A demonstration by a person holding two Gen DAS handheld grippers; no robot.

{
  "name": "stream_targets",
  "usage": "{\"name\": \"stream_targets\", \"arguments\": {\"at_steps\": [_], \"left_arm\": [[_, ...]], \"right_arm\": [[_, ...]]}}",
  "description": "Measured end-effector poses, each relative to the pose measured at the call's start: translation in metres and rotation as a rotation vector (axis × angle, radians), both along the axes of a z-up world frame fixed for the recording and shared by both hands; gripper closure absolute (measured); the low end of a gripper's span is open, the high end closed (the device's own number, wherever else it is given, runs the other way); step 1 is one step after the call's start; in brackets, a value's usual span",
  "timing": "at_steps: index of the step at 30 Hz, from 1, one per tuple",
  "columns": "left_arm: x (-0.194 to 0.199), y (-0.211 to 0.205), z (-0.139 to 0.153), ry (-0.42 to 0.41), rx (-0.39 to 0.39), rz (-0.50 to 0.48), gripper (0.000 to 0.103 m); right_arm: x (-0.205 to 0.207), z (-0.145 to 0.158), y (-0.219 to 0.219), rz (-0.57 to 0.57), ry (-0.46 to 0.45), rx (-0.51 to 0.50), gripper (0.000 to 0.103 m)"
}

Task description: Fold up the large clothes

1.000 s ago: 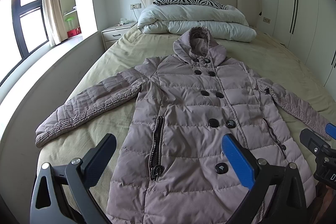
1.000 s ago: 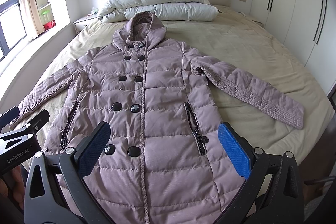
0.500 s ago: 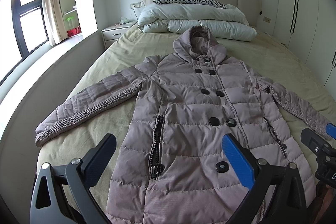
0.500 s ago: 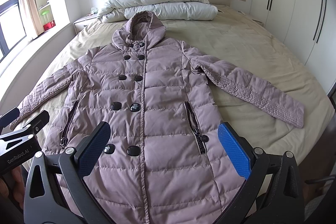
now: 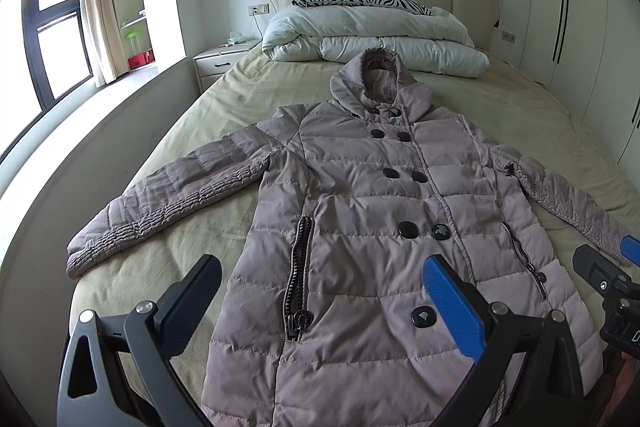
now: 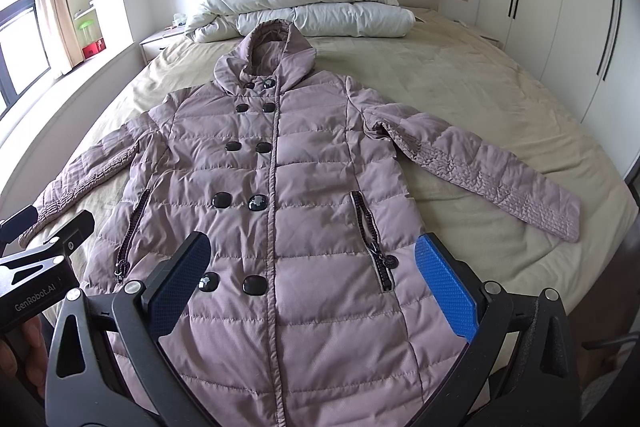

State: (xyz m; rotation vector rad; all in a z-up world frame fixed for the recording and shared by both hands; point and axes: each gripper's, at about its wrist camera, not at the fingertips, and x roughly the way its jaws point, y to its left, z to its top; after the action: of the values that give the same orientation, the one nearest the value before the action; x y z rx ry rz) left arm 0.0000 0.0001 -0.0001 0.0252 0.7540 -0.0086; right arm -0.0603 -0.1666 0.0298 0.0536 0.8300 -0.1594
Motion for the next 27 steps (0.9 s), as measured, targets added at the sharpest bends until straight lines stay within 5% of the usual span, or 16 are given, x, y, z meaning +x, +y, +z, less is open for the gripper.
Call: {"name": "stream_targets", "arguments": {"at_steps": [18, 23, 27], "left_arm": [[-0.001, -0.001, -0.003, -0.012, 0.013, -0.002, 0.000], [0.009, -0.001, -0.035, 0.083, -0.091, -0.061, 0.000], [0.020, 0.001, -0.055, 0.160, -0.219, -0.093, 0.000]], "right_arm": [[0.005, 0.009, -0.005, -0.003, -0.001, 0.012, 0.000], [-0.001, -0.014, -0.030, -0.022, -0.027, 0.136, 0.000], [-0.003, -0.030, -0.100, -0.120, -0.090, 0.318, 0.000]]}}
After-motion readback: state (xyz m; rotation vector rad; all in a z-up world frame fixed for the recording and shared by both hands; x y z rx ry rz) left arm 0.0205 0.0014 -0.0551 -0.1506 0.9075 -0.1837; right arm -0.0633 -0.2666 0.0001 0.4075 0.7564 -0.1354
